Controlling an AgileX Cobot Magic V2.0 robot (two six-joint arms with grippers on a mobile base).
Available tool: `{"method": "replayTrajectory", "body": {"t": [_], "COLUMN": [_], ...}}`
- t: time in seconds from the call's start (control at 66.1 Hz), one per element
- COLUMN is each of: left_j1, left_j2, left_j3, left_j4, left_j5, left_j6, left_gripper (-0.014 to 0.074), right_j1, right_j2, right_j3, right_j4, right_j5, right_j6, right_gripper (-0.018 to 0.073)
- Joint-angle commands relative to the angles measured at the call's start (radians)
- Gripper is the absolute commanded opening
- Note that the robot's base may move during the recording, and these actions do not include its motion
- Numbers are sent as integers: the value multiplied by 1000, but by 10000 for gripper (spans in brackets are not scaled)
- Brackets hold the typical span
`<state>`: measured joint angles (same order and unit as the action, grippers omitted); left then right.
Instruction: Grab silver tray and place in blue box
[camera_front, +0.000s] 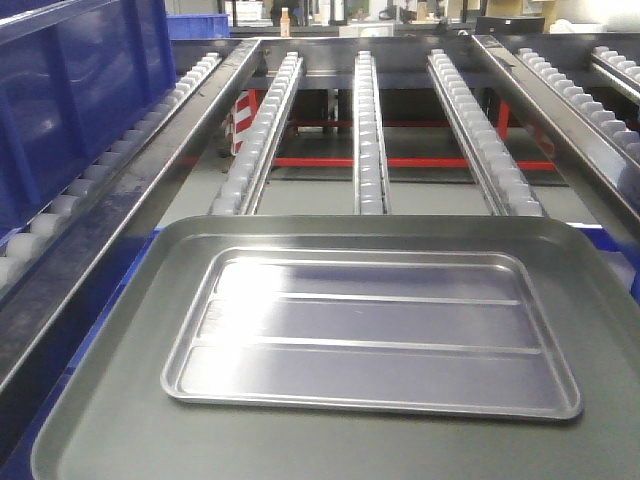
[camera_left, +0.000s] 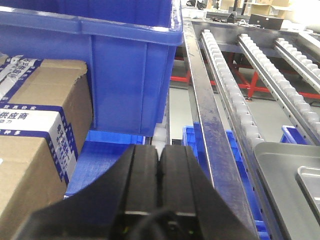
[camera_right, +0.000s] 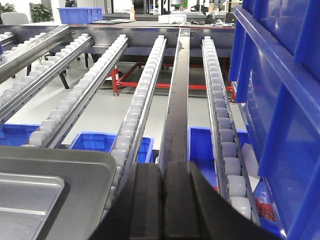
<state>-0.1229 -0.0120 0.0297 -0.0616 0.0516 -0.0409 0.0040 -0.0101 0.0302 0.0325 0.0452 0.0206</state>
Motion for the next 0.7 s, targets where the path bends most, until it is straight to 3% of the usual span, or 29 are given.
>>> {"method": "replayTrajectory", "body": {"t": [0.0, 0.681], "left_j1": [-3, -3], "left_j2": [-18, -18], "left_j3": [-3, -3], "left_j4": [-4, -4], "left_j5": [-90, -90], "left_j6": [0, 0], "left_gripper": [-105, -105], "right_j1": [-4, -4], "right_j2": [-20, -20], "right_j3": [4, 3], "right_j4": [-1, -1], "right_j5": [-91, -103], "right_j6": [-6, -6], "right_gripper": [56, 56]}}
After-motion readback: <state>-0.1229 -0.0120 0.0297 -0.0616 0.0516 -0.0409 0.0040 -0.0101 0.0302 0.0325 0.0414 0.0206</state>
